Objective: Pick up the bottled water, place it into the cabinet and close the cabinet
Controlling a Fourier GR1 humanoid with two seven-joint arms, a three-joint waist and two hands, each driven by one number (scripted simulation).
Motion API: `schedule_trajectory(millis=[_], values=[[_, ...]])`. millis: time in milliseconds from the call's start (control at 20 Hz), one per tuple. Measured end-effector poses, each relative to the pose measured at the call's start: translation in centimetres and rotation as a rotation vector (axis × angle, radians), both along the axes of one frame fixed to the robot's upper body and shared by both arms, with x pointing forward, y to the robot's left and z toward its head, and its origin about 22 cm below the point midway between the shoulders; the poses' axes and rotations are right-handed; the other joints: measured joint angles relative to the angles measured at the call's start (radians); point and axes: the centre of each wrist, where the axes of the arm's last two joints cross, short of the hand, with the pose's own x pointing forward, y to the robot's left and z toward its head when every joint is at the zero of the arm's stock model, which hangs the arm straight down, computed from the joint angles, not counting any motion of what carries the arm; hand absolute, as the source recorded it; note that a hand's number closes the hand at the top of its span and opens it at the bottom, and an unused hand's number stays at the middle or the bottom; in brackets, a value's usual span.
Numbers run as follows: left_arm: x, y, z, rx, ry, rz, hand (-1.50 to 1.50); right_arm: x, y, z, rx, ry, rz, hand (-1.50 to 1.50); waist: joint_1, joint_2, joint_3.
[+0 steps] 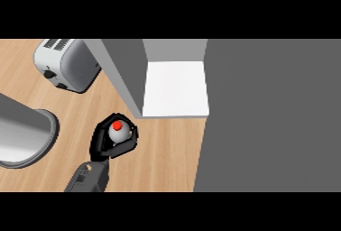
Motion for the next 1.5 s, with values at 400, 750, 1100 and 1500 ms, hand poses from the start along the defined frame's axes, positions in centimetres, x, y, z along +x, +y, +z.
schedule_trajectory(millis=[400, 750, 1100, 1500], values=[[1.3, -6.1, 4.6, -0.109, 0.015, -0.033, 1.50, -0.4, 0.1, -0.5, 0.012, -0.006, -0.003, -1.50, -0.001, 0.002, -0.002], [2.8, -10.5, 9.2, -0.129, 0.033, -0.036, 1.50, 0.0, -0.2, -0.1, 0.005, -0.011, -0.021, -1.50, -0.001, 0.004, -0.003], [5.0, -13.1, 11.8, -0.074, 0.049, -0.001, 1.50, -0.4, -0.6, -0.7, -0.005, -0.013, -0.026, -1.50, -0.006, 0.005, -0.003], [7.9, -14.1, 12.5, -0.068, 0.117, 0.065, 1.50, -0.9, -0.9, -1.2, -0.007, 0.000, -0.026, -1.50, -0.019, 0.008, -0.003]])
